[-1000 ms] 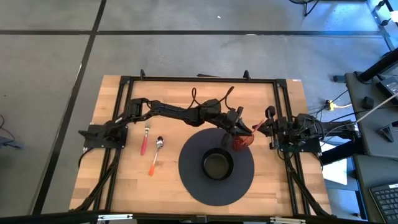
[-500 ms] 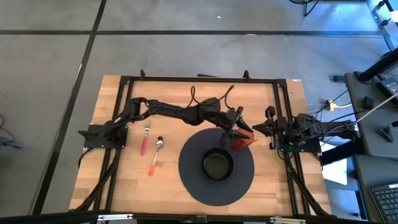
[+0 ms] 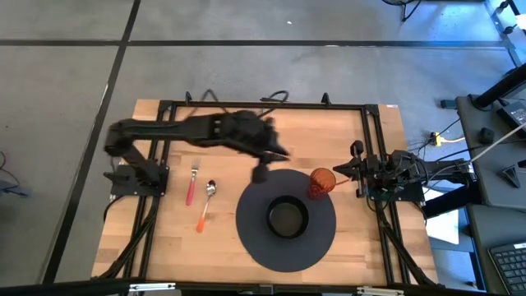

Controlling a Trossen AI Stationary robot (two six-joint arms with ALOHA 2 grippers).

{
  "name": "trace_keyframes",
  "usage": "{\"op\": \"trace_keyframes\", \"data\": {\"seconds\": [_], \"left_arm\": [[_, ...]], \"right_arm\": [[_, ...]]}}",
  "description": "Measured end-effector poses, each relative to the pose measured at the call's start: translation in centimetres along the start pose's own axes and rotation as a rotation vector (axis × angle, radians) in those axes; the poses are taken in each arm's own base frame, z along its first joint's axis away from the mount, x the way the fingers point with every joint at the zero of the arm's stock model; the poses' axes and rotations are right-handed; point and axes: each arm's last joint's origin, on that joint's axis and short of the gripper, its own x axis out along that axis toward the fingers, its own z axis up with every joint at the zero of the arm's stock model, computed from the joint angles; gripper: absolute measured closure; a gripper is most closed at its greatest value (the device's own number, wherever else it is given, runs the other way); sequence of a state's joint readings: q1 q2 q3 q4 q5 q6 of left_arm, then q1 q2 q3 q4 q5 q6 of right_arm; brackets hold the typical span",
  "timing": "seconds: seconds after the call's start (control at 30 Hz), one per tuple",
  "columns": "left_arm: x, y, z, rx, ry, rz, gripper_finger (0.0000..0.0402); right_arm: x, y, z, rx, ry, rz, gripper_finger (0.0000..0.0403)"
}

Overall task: Pick & Place Utensil
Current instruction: Put the pink fork into the black bowl

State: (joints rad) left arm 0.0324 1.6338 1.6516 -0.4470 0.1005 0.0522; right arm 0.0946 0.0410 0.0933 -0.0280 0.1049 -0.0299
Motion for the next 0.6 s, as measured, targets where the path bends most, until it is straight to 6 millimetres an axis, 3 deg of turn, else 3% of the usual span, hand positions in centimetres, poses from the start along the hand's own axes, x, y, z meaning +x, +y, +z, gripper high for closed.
{"op": "trace_keyframes", "data": {"seconds": [0.13, 0.3, 0.43, 0.6], "left_arm": [[-4.2, -1.1, -1.7, -0.065, 0.215, 0.217, 0.0394], [-6.3, -1.2, -7.1, -0.185, 0.457, 0.412, 0.04], [-7.1, -1.0, -12.4, -0.236, 0.533, 0.419, 0.0399], [-6.9, -0.5, -17.9, -0.355, 0.386, 0.243, 0.0399]], "right_arm": [[0.0, 0.0, 0.0, 0.0, -0.001, 0.0, 0.04], [0.0, 0.0, 0.1, 0.022, -0.007, 0.0, 0.04], [0.0, 0.0, 0.0, 0.028, -0.005, 0.0, 0.04], [0.0, 0.0, 0.0, 0.023, 0.0, 0.0, 0.04]]}}
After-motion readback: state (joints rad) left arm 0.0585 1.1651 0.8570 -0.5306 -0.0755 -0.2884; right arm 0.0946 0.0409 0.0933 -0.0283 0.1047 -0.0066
